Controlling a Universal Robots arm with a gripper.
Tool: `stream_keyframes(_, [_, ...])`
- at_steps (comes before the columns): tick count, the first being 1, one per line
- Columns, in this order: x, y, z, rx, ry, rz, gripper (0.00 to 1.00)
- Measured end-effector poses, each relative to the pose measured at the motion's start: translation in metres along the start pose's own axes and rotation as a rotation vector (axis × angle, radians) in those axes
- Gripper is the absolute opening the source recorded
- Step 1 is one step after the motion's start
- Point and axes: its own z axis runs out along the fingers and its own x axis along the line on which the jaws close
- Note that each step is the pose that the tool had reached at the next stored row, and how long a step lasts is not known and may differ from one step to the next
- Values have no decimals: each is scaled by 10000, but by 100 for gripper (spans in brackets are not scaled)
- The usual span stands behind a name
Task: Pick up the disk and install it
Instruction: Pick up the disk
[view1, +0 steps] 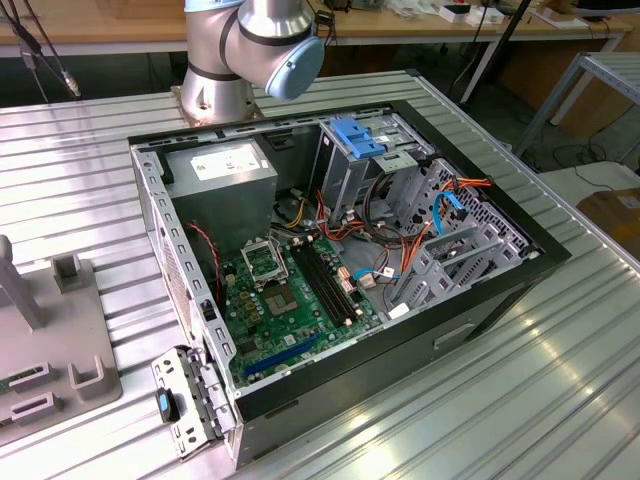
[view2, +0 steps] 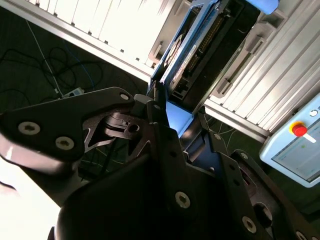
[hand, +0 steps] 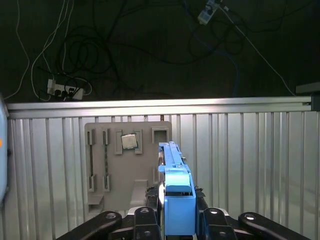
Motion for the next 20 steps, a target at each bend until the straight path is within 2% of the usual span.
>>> stream_keyframes(10, [0,0,-2,0,0,0,37])
stream_keyframes(14, [-2,-58,-1,0,0,-1,37])
stream_keyframes(20, [-2,-66,-13,0,0,0,37])
